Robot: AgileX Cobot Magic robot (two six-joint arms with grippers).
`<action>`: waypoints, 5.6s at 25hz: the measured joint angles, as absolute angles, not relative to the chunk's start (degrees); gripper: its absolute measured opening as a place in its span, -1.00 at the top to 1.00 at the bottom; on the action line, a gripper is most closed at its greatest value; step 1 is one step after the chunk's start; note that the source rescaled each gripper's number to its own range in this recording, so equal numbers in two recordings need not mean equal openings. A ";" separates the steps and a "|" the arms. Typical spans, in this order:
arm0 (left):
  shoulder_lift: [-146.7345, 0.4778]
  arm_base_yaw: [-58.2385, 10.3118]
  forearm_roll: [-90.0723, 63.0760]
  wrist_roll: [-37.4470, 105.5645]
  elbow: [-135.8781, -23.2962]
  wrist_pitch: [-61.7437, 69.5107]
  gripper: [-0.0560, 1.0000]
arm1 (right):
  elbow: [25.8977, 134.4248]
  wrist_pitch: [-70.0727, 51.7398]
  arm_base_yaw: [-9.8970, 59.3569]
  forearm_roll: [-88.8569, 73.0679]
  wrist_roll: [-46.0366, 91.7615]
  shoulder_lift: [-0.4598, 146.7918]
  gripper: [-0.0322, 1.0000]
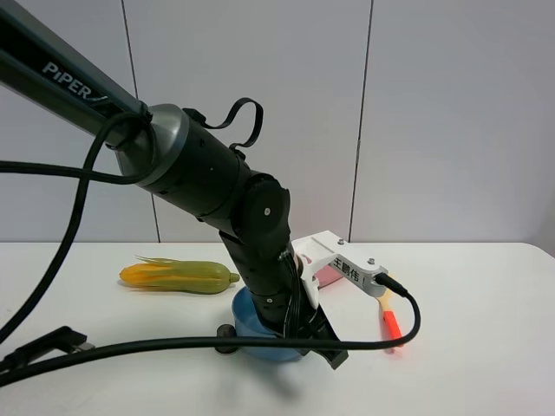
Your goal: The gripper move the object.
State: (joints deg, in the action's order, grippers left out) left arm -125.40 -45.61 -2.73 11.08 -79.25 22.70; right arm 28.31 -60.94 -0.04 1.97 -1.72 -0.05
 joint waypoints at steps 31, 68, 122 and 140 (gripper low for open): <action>-115.71 -45.61 -3.00 16.06 -90.32 37.69 0.89 | 28.31 -60.94 -0.04 1.97 -1.72 -0.05 -1.00; -149.97 -36.56 -9.07 51.65 -134.41 49.67 0.89 | 28.31 -60.94 -0.04 1.97 -1.72 -0.05 -1.00; -116.18 -31.59 9.16 12.14 -134.47 69.19 -0.99 | 28.31 -60.94 -0.04 1.97 -1.72 -0.05 -1.00; -95.44 6.50 0.59 14.65 -125.67 69.50 -0.99 | 28.31 -60.94 -0.04 1.97 -1.72 -0.05 -1.00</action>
